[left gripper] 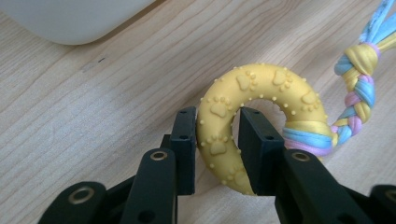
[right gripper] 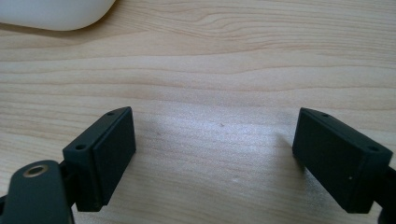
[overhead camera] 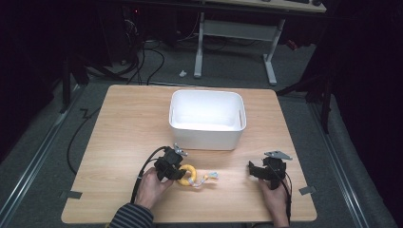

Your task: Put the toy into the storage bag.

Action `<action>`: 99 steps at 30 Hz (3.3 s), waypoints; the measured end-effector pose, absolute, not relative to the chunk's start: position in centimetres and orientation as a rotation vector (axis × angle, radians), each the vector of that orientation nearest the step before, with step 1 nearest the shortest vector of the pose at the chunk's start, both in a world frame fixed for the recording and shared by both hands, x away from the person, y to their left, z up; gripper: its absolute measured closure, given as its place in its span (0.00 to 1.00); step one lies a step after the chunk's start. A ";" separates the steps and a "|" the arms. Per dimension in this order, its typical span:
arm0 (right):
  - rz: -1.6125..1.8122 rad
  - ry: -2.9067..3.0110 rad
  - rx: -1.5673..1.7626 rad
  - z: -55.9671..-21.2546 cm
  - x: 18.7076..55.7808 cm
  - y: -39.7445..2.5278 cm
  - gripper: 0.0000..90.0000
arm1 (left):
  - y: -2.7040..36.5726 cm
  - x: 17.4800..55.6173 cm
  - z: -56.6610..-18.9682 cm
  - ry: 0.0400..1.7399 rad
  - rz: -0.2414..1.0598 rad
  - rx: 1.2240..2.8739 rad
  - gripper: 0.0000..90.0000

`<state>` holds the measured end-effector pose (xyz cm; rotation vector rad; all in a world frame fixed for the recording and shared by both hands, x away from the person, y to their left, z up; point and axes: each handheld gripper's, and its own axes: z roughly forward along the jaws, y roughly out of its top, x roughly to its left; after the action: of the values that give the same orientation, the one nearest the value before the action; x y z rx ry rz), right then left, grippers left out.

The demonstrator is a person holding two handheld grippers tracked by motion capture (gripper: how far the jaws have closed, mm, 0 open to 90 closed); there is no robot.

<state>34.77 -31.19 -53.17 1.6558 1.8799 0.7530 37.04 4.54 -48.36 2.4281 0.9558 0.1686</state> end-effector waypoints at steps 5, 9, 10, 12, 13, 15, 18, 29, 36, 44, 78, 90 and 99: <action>0.756 1.880 1.654 -53.2 34.8 -31.2 0.15 | 4.7 36.6 -47.5 0.945 0.190 2.422 0.76; 0.757 1.879 1.656 -53.2 34.8 -31.2 0.15 | 4.9 36.3 -46.5 0.932 0.202 2.421 0.76; 0.756 1.878 1.657 -53.2 34.8 -31.2 0.15 | 5.0 36.2 -46.3 0.931 0.203 2.420 0.76; 0.757 1.879 1.656 -53.2 34.8 -31.2 0.15 | 5.3 36.1 -45.8 0.927 0.215 2.417 0.76; 0.756 1.879 1.656 -53.2 34.8 -31.2 0.15 | 5.4 36.0 -45.6 0.927 0.219 2.410 0.76; 0.757 1.879 1.656 -53.2 34.8 -31.2 0.15 | 5.7 35.9 -45.1 0.925 0.225 2.403 0.76; 0.757 1.877 1.659 -53.2 34.7 -31.2 0.15 | 6.0 35.8 -44.4 0.923 0.218 2.388 0.76; 0.755 1.881 1.654 -53.2 34.7 -31.2 0.15 | 6.6 35.5 -42.0 0.909 0.209 2.380 0.76; 0.758 1.881 1.656 -53.2 34.6 -31.1 0.15 | 6.7 35.5 -40.1 0.897 0.217 2.364 0.76; 0.759 1.881 1.655 -53.2 34.6 -31.2 0.16 | 6.4 35.9 -38.1 0.868 0.221 2.345 0.76; 0.761 1.885 1.649 -53.2 34.6 -31.2 0.16 | 6.2 39.9 -29.9 0.824 0.319 2.291 0.76; 0.760 1.885 1.649 -53.2 34.6 -31.2 0.16 | 5.8 42.2 -29.3 0.854 0.320 2.270 0.76; 0.760 1.885 1.649 -53.2 34.6 -31.2 0.16 | 5.5 43.8 -29.3 0.891 0.305 2.248 0.76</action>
<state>34.60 -31.15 -53.16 1.6493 1.8852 0.7605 43.79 5.54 -29.32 2.2485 0.8912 0.3050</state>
